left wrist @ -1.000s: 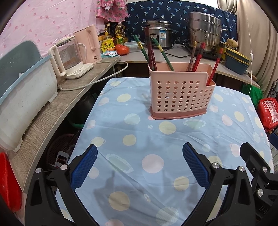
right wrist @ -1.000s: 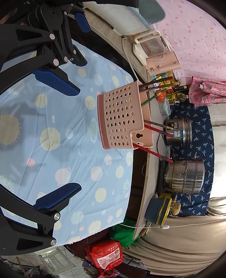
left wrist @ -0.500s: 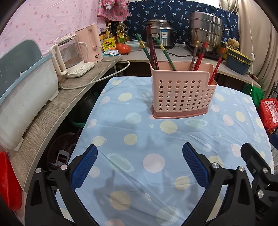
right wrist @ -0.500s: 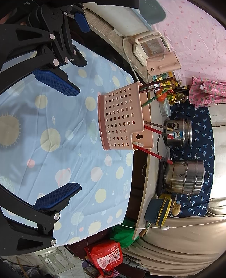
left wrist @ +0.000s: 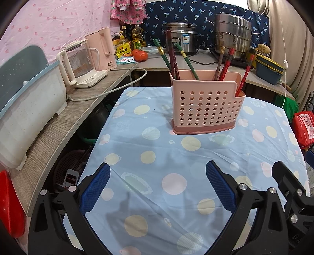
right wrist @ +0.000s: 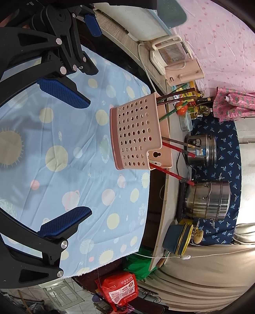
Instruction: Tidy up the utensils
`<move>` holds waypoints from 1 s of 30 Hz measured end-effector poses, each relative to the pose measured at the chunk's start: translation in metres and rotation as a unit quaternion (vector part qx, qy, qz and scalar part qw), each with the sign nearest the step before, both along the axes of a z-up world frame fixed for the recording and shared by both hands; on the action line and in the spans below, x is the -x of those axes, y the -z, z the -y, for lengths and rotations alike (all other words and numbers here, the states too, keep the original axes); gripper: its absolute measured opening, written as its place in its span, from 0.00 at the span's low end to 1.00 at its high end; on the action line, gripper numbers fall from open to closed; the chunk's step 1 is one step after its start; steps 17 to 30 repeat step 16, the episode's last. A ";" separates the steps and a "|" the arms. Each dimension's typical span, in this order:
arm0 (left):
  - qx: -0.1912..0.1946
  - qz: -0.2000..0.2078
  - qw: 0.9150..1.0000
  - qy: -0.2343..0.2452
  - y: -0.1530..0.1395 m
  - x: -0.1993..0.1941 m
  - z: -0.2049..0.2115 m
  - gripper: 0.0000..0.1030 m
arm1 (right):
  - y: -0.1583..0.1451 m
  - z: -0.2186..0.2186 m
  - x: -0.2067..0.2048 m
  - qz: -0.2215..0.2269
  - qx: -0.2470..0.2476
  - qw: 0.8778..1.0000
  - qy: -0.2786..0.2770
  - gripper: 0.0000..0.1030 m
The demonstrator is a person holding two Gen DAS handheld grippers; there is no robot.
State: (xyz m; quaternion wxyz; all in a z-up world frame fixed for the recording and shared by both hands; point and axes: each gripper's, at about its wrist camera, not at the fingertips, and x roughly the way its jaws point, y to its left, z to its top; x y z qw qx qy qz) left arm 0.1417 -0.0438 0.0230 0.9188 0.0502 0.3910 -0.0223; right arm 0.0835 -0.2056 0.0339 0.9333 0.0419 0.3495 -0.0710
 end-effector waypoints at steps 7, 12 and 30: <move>0.000 0.000 1.000 0.000 0.000 0.000 0.000 0.91 | 0.000 0.000 0.000 0.000 0.000 1.000 0.000 0.94; -0.002 -0.002 1.000 -0.004 0.000 -0.003 -0.001 0.91 | 0.000 -0.001 0.000 -0.001 -0.002 1.000 0.001 0.94; -0.005 -0.002 1.000 -0.001 -0.001 -0.004 -0.001 0.91 | -0.001 0.000 -0.001 -0.001 -0.001 1.000 0.002 0.94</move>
